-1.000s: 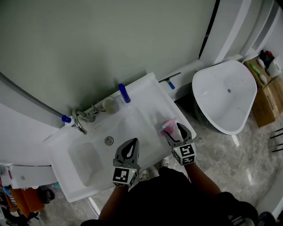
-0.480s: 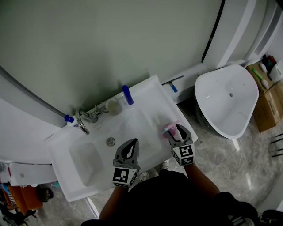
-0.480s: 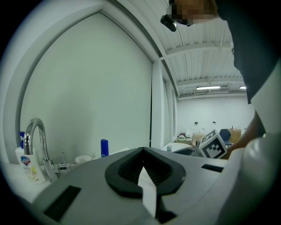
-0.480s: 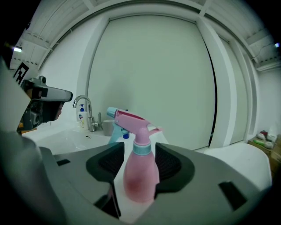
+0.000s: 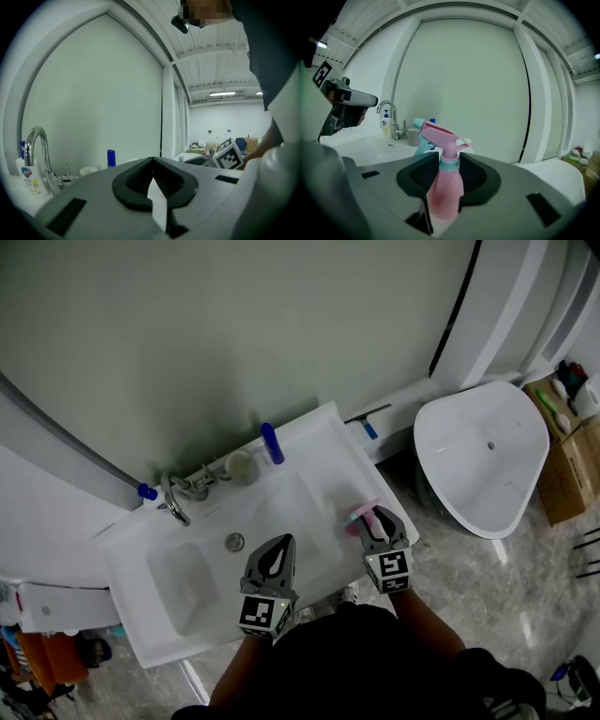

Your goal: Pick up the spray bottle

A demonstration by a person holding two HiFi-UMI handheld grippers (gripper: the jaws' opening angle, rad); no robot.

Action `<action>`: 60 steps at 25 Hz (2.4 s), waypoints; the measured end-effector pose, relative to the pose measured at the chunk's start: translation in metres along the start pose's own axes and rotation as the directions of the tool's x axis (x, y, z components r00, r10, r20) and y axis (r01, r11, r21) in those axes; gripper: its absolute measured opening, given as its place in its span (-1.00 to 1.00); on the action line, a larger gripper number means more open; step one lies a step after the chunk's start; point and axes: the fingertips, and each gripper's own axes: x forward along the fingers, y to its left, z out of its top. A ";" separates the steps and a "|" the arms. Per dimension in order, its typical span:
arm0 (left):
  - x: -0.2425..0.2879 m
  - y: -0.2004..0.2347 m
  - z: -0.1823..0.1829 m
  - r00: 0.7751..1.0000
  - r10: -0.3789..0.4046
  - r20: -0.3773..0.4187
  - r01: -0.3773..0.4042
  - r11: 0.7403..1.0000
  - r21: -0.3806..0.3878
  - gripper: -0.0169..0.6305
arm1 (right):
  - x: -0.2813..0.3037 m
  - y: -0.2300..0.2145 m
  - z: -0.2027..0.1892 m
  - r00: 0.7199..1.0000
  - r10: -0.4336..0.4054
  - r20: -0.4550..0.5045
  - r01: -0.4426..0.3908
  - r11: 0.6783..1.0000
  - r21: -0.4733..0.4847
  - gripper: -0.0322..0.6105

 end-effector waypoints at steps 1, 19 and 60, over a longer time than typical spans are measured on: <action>0.000 0.000 0.000 1.000 0.000 0.001 0.000 1.000 0.001 -0.96 | 0.000 0.000 0.000 1.000 -0.001 0.002 0.001 1.000 -0.002 -0.48; -0.003 0.000 -0.004 1.000 0.014 0.001 -0.014 1.000 -0.005 -0.96 | -0.014 0.007 0.033 0.996 0.034 0.084 -0.033 0.999 -0.022 -0.51; -0.055 0.059 0.014 0.942 0.336 0.010 -0.335 0.942 -0.023 -0.96 | 0.018 0.106 0.152 0.823 0.487 0.292 -0.468 0.873 -0.137 -0.51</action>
